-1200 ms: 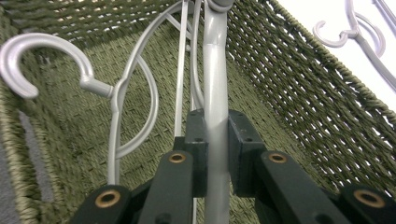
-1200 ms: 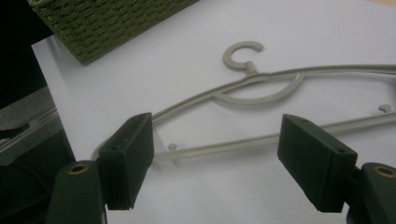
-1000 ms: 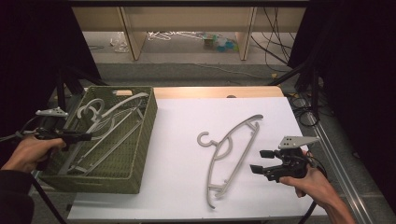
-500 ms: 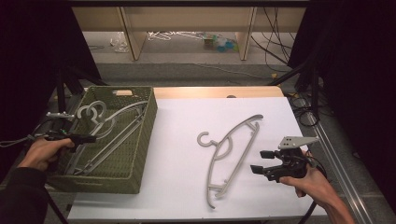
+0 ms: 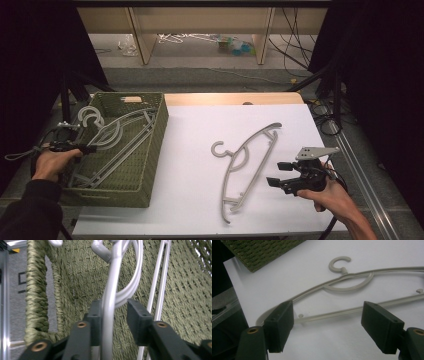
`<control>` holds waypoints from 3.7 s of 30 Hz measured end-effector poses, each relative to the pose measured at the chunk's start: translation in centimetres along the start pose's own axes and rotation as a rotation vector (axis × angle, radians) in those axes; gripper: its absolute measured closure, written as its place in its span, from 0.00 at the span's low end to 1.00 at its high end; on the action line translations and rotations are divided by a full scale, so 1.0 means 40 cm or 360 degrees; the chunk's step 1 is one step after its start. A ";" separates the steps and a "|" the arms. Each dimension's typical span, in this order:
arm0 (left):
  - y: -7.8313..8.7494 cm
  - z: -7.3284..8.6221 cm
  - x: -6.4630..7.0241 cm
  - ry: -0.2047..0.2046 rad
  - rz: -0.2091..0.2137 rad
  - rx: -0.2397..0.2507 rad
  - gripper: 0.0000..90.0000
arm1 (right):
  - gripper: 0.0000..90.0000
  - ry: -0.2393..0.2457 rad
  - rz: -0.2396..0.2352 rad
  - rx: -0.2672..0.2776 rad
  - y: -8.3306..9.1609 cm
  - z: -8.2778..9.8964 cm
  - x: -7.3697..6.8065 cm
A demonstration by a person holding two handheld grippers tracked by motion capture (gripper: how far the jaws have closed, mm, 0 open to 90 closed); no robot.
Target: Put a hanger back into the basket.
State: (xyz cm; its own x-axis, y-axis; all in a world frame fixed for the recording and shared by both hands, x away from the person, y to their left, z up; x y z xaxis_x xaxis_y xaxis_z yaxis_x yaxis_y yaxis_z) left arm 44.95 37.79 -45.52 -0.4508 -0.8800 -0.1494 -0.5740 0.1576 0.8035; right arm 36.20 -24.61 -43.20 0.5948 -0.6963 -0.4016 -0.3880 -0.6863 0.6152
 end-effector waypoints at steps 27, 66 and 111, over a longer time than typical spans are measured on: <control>0.169 -0.093 0.335 -0.0183 0.0151 0.0589 0.29 | 0.24 -0.0069 0.0094 0.0098 -0.038 0.000 -0.016; 0.143 -0.011 0.711 -0.0347 0.0425 0.0822 0.22 | 0.23 -0.0093 0.0078 0.0101 -0.067 0.010 -0.043; 0.125 0.010 0.732 -0.0442 0.0484 0.0808 0.23 | 0.49 0.0082 0.0447 -0.0540 -0.374 0.037 -0.121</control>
State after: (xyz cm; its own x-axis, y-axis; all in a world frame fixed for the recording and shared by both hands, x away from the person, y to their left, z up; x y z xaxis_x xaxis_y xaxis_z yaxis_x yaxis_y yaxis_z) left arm 28.58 12.98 -46.10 -0.7648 -0.6250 -0.1562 -0.6137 0.6332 0.4716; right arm 38.09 -11.29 -51.45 0.5371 -0.8285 -0.1581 -0.2914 -0.3582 0.8870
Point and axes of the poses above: each handheld gripper's, and its own axes: y roughly backward along the jaws, z roughly out of its underside, x roughly to its right, the point moved 5 cm from there along -y, roughly forward along the jaws, and after that the axes turned 15 degrees about -y, right-handed, at the moved point
